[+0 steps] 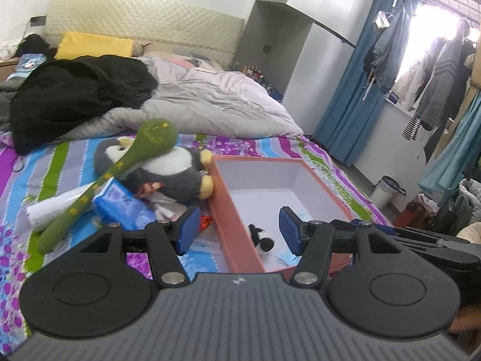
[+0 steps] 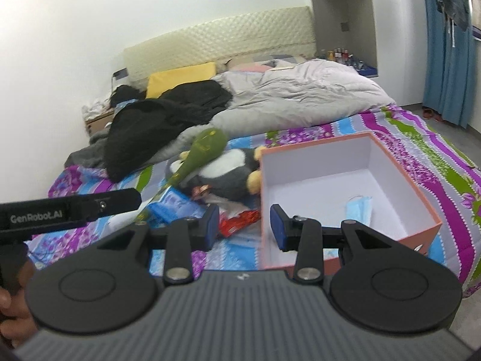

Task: Organize soft objects
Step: 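Withdraw both tools up and away from the pink box, then move the left tool to the blue snack bag while the right tool approaches the pink feather toy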

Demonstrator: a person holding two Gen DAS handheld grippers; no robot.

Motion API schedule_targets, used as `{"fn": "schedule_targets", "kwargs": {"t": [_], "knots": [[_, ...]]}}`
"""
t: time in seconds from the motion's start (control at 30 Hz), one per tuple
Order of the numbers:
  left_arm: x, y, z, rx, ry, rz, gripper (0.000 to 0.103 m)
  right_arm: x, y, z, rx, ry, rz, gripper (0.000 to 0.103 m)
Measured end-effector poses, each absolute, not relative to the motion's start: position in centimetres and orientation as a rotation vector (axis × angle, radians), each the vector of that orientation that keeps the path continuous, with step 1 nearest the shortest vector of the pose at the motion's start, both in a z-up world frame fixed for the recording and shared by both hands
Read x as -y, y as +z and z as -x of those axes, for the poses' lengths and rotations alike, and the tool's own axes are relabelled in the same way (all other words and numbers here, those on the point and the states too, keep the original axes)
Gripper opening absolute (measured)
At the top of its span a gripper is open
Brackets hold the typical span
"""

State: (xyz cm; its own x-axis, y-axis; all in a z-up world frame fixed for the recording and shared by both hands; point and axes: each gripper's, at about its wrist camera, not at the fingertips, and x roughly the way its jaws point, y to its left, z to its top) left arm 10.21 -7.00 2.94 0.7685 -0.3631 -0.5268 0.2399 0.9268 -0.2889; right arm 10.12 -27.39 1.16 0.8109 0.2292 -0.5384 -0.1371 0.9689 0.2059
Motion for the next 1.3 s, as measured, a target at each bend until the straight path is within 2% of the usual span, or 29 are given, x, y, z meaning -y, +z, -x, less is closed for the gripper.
{"fn": "schedule_targets", "kwargs": {"t": [0.73, 1.3], "knots": [[1.4, -2.6, -3.1, -0.691, -0.196, 0.252, 0.064, 22.1, -3.9, -4.3, -0.720, 0.315, -0.117, 0.041], [-2.1, -6.2, -4.9, -0.765, -0.120, 0.320, 0.064, 19.9, -6.1, -8.2, -0.815, 0.333, -0.107, 0.041]]}}
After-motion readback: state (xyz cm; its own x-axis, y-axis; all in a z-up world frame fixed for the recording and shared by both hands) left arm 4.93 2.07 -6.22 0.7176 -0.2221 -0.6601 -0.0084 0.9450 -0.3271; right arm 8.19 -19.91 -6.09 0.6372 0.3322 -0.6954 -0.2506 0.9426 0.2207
